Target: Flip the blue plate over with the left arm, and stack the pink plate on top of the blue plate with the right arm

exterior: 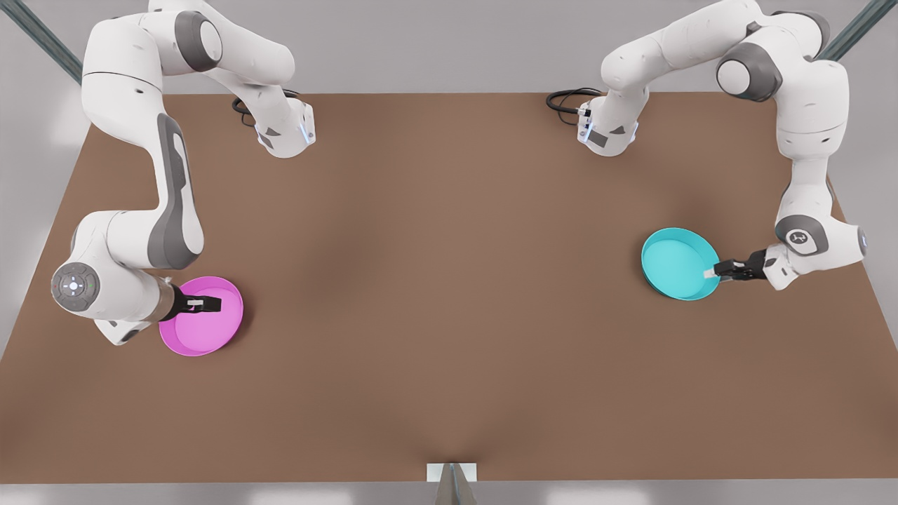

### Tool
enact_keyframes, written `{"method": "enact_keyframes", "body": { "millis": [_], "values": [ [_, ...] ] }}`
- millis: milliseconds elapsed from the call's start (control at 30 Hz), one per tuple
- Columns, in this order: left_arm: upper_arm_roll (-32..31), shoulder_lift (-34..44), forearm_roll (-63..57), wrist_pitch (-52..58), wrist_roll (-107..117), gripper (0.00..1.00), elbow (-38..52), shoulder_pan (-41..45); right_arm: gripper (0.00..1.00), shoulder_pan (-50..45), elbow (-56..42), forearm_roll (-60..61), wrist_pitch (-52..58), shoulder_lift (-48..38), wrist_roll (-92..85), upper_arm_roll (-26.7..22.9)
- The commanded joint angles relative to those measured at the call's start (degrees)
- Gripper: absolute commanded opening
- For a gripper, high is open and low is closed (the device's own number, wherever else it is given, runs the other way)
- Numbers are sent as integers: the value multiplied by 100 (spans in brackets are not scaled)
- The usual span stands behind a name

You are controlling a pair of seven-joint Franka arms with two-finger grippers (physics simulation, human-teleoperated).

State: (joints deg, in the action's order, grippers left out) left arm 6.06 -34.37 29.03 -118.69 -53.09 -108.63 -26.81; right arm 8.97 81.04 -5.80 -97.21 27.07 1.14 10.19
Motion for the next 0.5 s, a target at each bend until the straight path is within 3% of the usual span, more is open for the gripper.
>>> {"method": "enact_keyframes", "body": {
  "millis": [0, 467],
  "values": [
    [1, 0, 7, 4, 0, 61, 0, 1, 100, 0, 0, 0, 0, 0, 0, 0],
    [53, -88, -37, 118, -18, 56, -26, 18, 100, -9, 0, -9, 0, 17, -9, 0]
  ]
}}
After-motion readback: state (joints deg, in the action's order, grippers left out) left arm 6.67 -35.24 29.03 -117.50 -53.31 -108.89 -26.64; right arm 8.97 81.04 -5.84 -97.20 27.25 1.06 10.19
